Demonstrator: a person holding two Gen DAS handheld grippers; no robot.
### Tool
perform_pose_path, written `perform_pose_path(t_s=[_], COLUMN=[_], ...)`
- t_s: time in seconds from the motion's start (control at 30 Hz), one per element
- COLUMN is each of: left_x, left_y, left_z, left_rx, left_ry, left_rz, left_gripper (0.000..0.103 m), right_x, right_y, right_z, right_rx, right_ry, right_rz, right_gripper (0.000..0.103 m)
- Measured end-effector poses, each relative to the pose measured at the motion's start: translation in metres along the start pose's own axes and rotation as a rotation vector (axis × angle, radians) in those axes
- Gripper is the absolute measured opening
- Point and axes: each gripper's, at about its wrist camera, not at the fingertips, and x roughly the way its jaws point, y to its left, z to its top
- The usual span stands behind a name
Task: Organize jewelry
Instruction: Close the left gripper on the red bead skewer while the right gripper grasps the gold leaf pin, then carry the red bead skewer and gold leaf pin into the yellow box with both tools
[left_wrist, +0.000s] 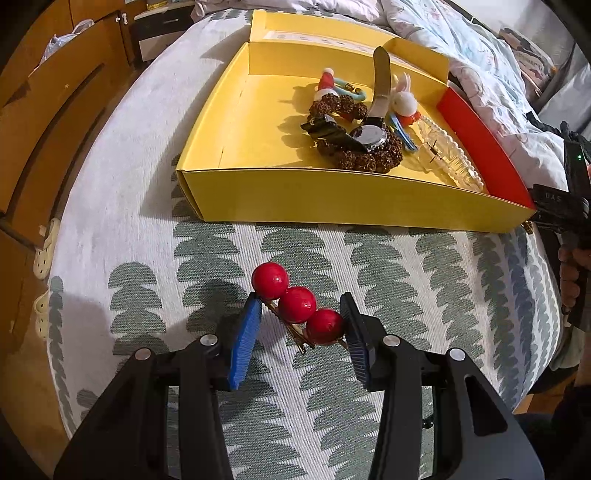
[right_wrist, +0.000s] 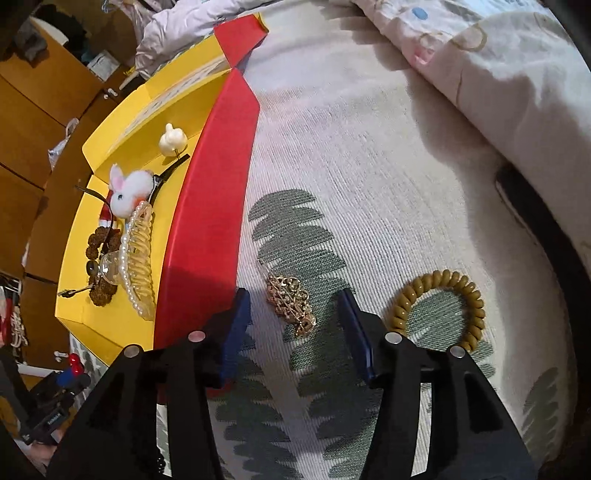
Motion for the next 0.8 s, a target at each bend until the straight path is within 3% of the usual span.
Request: perform_pose_path(t_s=[0.07, 0.37, 0.4, 0.43, 0.8], left_x=[0.001, 0.002, 0.002, 0.001, -0.004], left_y=[-0.001, 0.002, 0.003, 0.003, 0.005], left_z=[0.000, 0.001, 0.001, 0.001, -0.001], left_rx=[0.002, -0.012, -0.014, -0.016, -0.011], left_ry=[0.003, 0.007, 0.009, 0.009, -0.001], left_rz=[-0.002, -0.013, -0.015, -0.018, -0.033], left_gripper=[0.045, 0.045, 0.045, 0.045, 0.045], right_x=[0.000, 0.000, -0.001, 0.001, -0.020], right_y=[0.000, 0.001, -0.001, -0.001, -0.011], right_z=[-0.001, -0.009, -0.009, -0.009, -0.010], right_rx=[0.001, -0.014, -0.003, -0.007, 0.044], right_ry=[0.001, 0.018, 0.013, 0.017, -0.026], right_rz=[0.003, 0.046, 0.047, 0.013, 0.039], right_gripper=[0.053, 0.033, 0.020, 0.014, 0.013])
